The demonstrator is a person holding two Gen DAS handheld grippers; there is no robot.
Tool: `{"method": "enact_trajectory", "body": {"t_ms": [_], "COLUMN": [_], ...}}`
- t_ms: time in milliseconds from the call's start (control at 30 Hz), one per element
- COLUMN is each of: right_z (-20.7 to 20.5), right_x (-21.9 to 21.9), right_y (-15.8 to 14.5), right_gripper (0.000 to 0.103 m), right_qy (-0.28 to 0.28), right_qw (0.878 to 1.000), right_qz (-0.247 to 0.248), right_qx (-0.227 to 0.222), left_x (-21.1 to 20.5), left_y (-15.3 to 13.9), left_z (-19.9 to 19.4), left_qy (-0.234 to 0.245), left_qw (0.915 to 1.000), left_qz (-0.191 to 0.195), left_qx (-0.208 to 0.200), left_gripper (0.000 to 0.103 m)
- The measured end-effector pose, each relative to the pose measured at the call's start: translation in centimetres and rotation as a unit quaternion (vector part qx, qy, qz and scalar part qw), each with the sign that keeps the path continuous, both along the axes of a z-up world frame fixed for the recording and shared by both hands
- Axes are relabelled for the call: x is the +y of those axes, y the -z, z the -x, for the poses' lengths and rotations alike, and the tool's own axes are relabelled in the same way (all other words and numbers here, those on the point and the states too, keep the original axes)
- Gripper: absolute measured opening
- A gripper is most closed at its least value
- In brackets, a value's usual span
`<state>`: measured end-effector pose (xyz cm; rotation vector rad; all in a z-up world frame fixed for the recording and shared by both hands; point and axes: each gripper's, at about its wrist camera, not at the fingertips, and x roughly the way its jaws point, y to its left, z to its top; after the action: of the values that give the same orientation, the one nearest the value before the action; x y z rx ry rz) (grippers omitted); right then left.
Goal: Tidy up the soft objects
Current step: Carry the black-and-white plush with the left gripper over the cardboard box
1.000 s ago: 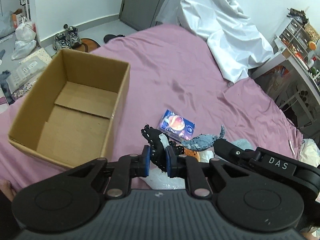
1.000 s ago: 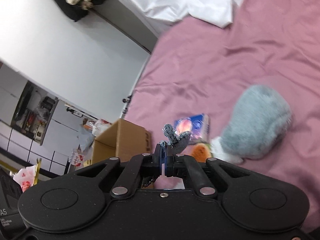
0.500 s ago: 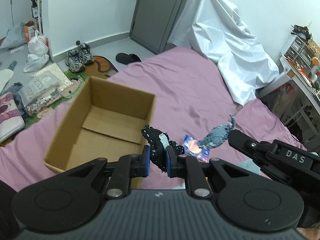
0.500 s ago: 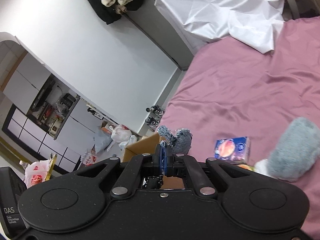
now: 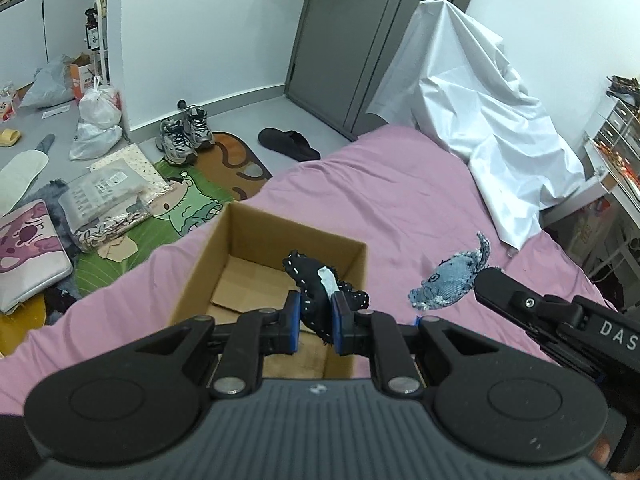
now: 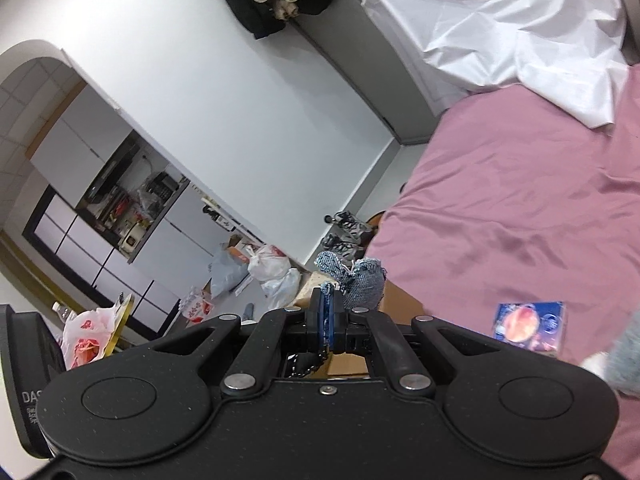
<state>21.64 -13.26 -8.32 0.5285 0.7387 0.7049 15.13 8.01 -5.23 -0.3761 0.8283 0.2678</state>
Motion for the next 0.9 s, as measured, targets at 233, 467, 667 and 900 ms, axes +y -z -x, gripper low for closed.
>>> {"method": "enact_trajectory", "body": {"t_ms": [233, 467, 667, 900], "right_z": [-1.1, -2.0, -2.5, -2.9], "right_x": [2.1, 4.2, 6.0, 7.4], "right_y": [-0.1, 0.2, 0.6, 1.4], "right_gripper": [0.002, 0.002, 0.002, 0.002], "right_qy": [-0.014, -0.026, -0.036, -0.049], "right_qw": [1.000, 1.000, 0.999, 0.999], "right_qz": [-0.001, 0.001, 0.000, -0.001], "right_qx": [-0.002, -0.001, 0.002, 0.014], "left_x": [2.2, 4.3, 6.1, 7.8], "left_y": [0.7, 1.6, 3.1, 4.8], "left_z": [-1.0, -2.1, -3.4, -4.8], "left_qy": [-0.010, -0.019, -0.029, -0.035], "left_qw": [0.9999, 0.9996, 0.9986, 0.9973], "left_qz": [0.004, 0.011, 0.022, 0.038], "left_qx": [0.012, 0.020, 0.037, 0.053], "left_gripper": [0.015, 0.015, 0.015, 0.015]}}
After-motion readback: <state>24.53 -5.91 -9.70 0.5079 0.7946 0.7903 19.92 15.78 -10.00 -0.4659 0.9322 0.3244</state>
